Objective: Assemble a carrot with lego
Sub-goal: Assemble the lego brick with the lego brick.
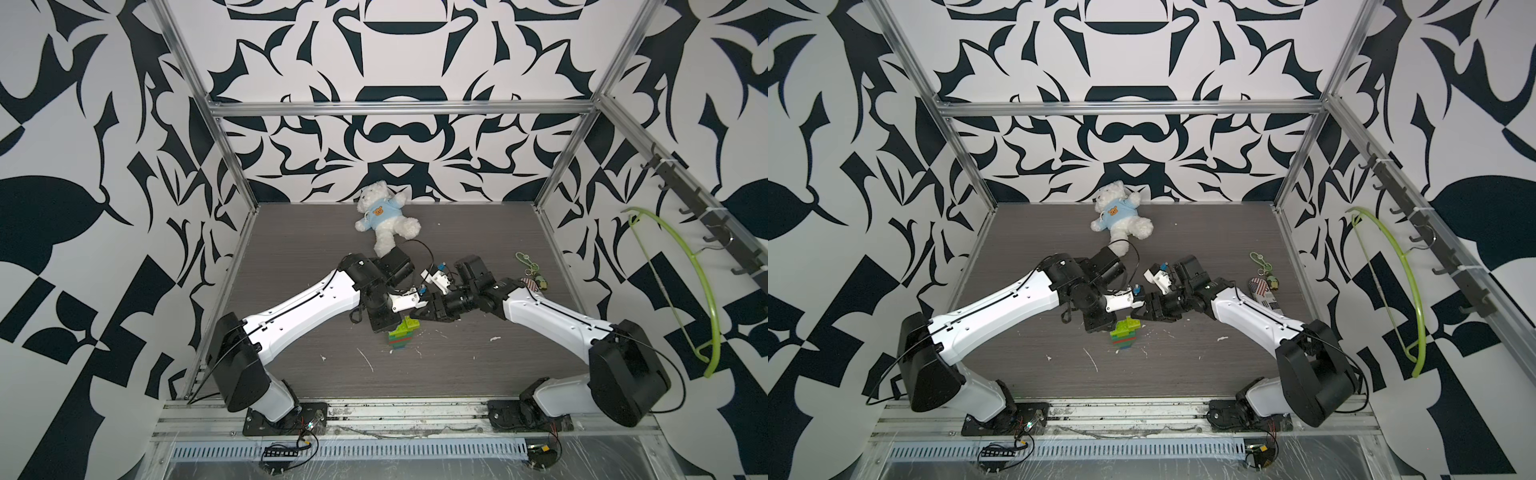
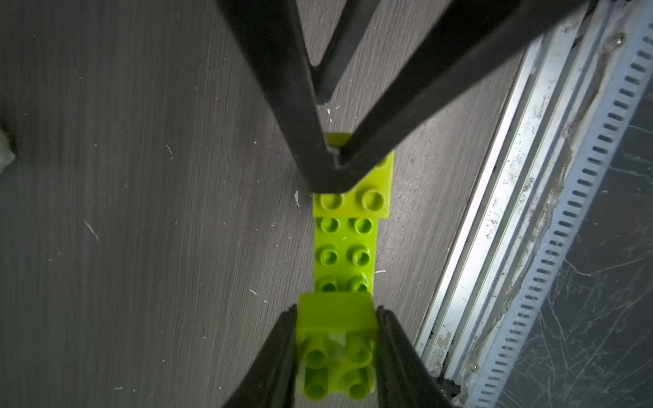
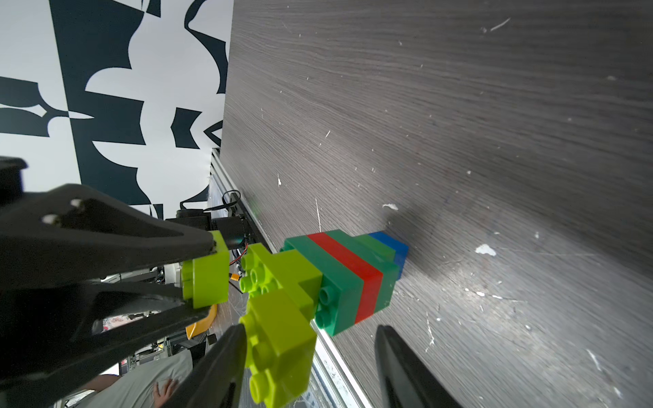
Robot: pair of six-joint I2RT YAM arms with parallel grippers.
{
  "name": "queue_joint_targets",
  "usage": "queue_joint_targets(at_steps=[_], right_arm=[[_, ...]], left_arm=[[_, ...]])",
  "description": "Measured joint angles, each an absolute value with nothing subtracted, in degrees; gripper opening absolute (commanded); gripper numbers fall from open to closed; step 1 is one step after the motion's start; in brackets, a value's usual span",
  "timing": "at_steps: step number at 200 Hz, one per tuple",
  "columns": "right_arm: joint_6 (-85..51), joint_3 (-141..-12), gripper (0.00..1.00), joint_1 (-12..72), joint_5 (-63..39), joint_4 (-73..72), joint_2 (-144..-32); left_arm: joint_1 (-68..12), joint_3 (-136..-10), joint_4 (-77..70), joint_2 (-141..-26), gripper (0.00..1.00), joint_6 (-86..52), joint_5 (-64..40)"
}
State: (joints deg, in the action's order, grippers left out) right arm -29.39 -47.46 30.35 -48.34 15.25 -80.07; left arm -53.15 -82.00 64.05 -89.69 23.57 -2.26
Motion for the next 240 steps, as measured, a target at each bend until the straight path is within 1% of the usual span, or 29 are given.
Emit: queue_joint_targets(at_steps=[45, 80, 240], right_arm=[[-30.0, -47.4, 0.60, 30.3, -49.1, 14.1, -80.5], [-30.3, -47.1, 0.58, 30.3, -49.7, 13.3, -80.5], [-31.4, -45.7, 0.54, 30.3, -51.1, 10.8, -80.7]], left_arm=[[-53.4, -85.4, 67.9, -92.3, 0.15, 23.3, -0.6], [-53.6, -85.5, 70.1, -93.0, 0.16, 22.9, -1.3], [-54.9, -85.5, 69.5, -94.3, 0.15, 21.4, 0.0]])
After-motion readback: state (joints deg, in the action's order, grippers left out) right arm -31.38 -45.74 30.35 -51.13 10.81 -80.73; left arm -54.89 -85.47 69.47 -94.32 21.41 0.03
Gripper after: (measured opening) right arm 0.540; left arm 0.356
